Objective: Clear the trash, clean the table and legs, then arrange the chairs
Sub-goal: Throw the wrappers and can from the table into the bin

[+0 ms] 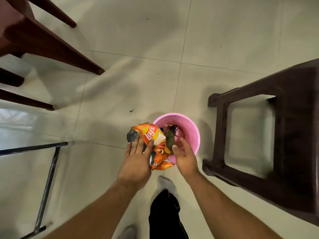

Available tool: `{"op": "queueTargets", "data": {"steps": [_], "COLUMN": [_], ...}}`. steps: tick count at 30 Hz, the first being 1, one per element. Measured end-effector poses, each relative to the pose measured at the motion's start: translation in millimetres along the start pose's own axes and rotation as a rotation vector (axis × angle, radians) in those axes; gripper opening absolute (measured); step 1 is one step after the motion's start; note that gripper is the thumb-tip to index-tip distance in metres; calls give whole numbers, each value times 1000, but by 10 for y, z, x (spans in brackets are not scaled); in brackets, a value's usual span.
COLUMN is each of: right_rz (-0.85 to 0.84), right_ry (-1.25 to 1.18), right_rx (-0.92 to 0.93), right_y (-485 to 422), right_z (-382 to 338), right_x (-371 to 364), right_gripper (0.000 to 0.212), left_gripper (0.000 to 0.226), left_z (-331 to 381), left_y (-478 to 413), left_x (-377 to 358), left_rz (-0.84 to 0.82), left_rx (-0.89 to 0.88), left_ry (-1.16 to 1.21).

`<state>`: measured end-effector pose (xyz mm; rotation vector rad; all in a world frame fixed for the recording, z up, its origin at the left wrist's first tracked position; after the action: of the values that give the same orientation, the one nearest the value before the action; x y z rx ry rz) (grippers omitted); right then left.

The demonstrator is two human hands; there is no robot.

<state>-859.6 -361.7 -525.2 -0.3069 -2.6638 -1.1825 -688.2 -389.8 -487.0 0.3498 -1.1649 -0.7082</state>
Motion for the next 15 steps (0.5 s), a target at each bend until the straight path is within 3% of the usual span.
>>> {"op": "queueTargets", "data": {"steps": [2, 4, 8, 11, 15], "right_rz": [-152, -300, -261, -79, 213], "right_ry": [-393, -467, -614, -446, 111], "right_rx": [-235, -329, -365, -302, -30], "right_y": [304, 481, 460, 207, -170], "right_z": [-102, -167, -214, -195, -212], "right_x": [-61, -118, -148, -102, 75], "right_gripper": [46, 39, 29, 32, 30], "left_gripper": [71, 69, 69, 63, 63], "left_z": [55, 166, 289, 274, 155], "left_y": [104, 201, 254, 189, 103], "left_x": [-42, -64, -149, -184, -200], "left_rz": [13, 26, 3, -16, 1], "left_rx": [-19, -81, -148, -157, -125], "left_ry": [87, 208, 397, 333, 235]}}
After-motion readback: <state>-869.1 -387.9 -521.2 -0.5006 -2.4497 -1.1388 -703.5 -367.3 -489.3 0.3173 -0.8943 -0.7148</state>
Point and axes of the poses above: each hand's wrist, its own y-axis away from the middle knuckle, its own x-axis out of the back of the hand, z = x × y, the point moved 3 cm from there along -y, towards the middle knuckle, and after that the axes turned 9 degrees about y, right-handed, at the moved point
